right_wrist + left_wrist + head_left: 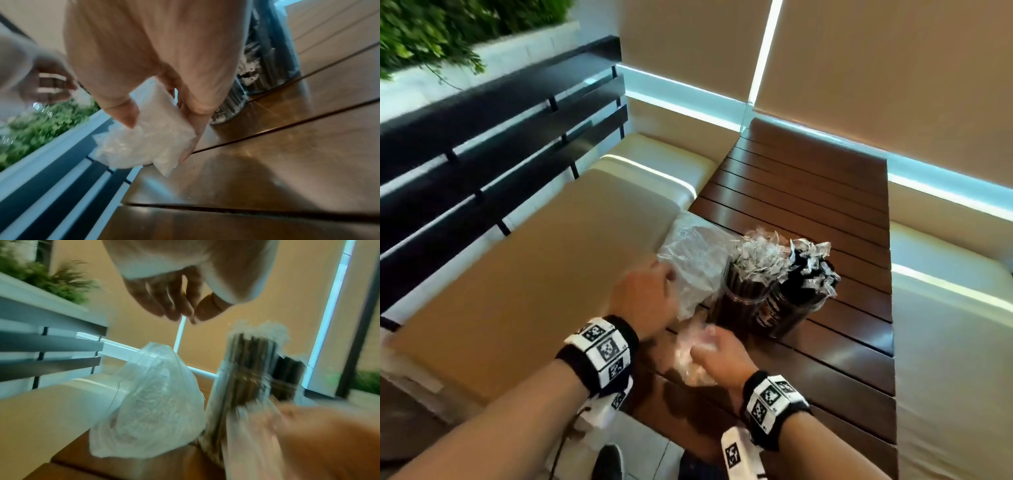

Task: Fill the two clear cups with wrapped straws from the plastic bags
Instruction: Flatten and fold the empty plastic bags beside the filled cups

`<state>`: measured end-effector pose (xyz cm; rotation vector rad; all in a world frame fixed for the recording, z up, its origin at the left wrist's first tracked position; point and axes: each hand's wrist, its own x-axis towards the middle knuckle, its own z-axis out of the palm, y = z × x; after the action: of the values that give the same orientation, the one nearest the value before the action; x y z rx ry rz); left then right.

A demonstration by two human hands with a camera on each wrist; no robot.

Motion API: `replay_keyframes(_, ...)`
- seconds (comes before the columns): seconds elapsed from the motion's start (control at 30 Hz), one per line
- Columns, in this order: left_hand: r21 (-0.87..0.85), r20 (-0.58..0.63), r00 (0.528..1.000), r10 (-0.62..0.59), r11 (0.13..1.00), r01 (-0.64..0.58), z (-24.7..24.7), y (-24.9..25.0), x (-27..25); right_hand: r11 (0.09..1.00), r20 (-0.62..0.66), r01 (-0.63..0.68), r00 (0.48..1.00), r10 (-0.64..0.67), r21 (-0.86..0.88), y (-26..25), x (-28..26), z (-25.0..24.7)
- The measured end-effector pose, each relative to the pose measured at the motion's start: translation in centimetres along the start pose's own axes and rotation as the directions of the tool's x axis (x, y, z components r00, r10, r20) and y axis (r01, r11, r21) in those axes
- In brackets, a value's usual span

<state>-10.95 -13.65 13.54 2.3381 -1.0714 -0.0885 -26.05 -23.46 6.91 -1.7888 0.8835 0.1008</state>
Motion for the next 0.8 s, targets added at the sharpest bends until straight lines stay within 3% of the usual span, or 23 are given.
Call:
replay_keyframes(0.07, -0.08, -0.183, 0.978, -0.104, 0.993, 0.09, -0.1, -1.0, 2.7, 0.973, 0.038, 0.014, 0.999, -0.005, -0.23, -0.5, -0.2, 0.3)
replay_keyframes(0.1, -0.064, -0.181, 0.971, -0.159, 0.987, 0.149, 0.3, -1.6, 3.9, 0.95, 0.046, 0.027, 0.999, -0.014, -0.31, -0.4, -0.3, 0.5)
replay_keyframes(0.2, 0.009, 0.023, 0.952, -0.305, 0.952, 0.305, 2.6, -3.4, 6.2, 0.859, 0.01, 0.055, 0.998, -0.058, -0.509, -0.4, -0.7, 1.1)
replay_keyframes(0.3, -0.024, 0.258, 0.861, -0.439, 0.888, 0.46, 4.6, -5.8, 7.0, 0.813, -0.112, -0.008, 0.991, -0.07, -0.582, -1.1, -0.7, 0.7)
replay_keyframes(0.33, -0.004, 0.277, 0.866, -0.416, 0.901, 0.433, 4.8, -6.4, 7.1, 0.795, -0.118, -0.013, 0.99, -0.074, -0.606, -1.2, -0.7, 0.5)
replay_keyframes(0.47, 0.043, 0.125, 0.947, -0.295, 0.956, 0.292, 2.9, -9.3, 6.8, 0.725, -0.123, 0.026, 0.981, -0.151, -0.688, -2.1, -0.8, 0.0)
replay_keyframes(0.67, 0.279, -0.032, 0.962, -0.27, 0.922, 0.268, -2.4, -13.5, 5.9, 0.633, -0.042, 0.196, 0.939, -0.341, -0.749, -3.9, -0.4, 0.6)
replay_keyframes(0.8, 0.28, -0.01, 0.988, -0.157, 0.948, 0.153, -5.0, -14.4, 5.1, 0.551, 0.05, 0.271, 0.923, -0.383, -0.789, -5.3, -0.2, 1.3)
